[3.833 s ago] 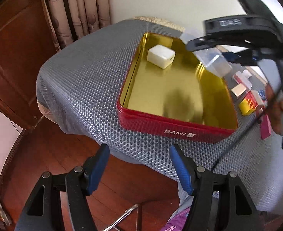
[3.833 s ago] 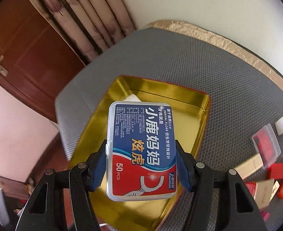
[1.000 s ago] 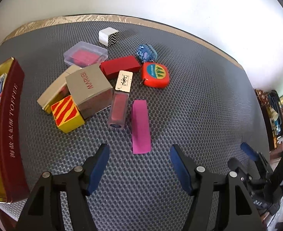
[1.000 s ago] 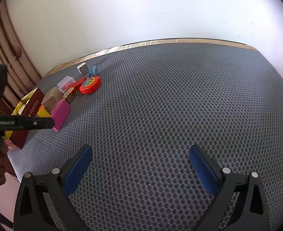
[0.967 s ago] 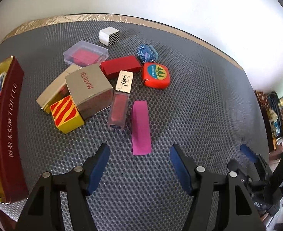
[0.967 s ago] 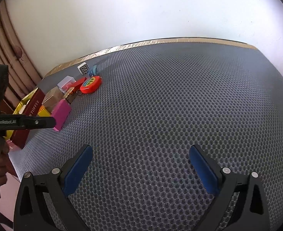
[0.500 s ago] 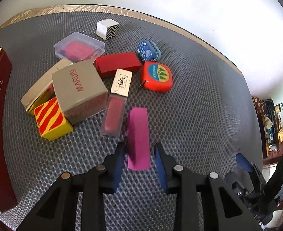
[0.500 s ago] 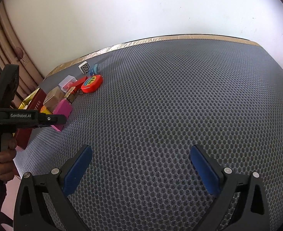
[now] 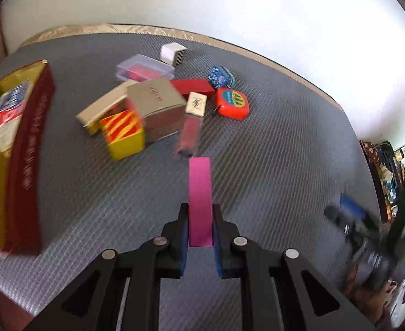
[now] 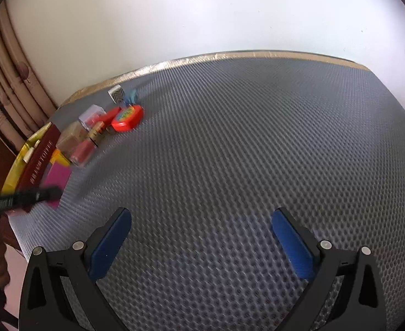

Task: Organize rigid objects
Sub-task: 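Lift the pink block toward the tin with the left tool while the right tool grasps the orange tape measure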

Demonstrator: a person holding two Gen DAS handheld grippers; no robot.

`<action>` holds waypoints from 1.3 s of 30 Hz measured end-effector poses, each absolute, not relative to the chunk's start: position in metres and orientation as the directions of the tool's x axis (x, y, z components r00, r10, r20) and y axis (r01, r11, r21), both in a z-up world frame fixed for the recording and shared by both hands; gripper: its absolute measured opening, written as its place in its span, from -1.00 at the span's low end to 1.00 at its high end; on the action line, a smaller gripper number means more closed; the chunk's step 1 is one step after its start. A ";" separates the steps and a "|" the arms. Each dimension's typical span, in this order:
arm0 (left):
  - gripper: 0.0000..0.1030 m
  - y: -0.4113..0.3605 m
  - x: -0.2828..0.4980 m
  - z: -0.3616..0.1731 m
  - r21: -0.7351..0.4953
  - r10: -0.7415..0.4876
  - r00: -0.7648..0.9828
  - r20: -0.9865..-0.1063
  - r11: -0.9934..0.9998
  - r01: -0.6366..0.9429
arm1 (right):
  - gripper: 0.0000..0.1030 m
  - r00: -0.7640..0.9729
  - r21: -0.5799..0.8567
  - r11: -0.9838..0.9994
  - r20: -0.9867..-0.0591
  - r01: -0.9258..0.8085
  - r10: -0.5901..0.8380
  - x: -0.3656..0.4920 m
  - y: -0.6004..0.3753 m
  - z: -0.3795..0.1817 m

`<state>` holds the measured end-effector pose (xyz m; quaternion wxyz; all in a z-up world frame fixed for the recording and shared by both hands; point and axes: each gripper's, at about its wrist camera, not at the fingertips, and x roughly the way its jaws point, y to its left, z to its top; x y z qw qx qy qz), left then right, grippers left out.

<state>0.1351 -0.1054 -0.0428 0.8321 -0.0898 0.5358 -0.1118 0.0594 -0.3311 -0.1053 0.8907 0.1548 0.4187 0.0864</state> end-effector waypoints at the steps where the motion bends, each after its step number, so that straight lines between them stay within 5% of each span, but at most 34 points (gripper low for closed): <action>1: -0.72 -0.104 0.127 -0.045 -0.263 -0.274 0.404 -0.873 0.961 0.083 | 0.98 0.636 0.354 0.934 -0.713 -0.040 0.297 0.063 -0.329 -0.103; 8: -0.72 -0.087 0.097 -0.052 -0.252 -0.249 0.404 -0.880 0.967 0.048 | 0.96 0.606 0.308 0.931 -0.708 -0.197 0.363 0.136 -0.273 -0.086; 21: -0.72 -0.083 0.095 -0.046 -0.292 -0.299 0.403 -0.865 0.953 0.080 | 0.87 0.576 0.318 0.941 -0.751 -0.113 0.323 0.215 -0.233 -0.098; 30: -0.71 -0.081 0.095 -0.045 -0.296 -0.306 0.404 -0.862 0.951 0.088 | 0.45 0.561 0.229 0.965 -0.785 -0.129 0.262 0.231 -0.211 -0.103; 33: -0.71 -0.082 0.095 -0.047 -0.292 -0.301 0.402 -0.865 0.953 0.086 | -0.12 0.573 0.153 0.979 -0.794 -0.136 0.204 0.228 -0.207 -0.103; 39: -0.71 -0.082 0.093 -0.038 -0.298 -0.303 0.419 -0.856 0.951 0.079 | -0.15 0.594 0.172 0.977 -0.775 -0.128 0.215 0.202 -0.223 -0.105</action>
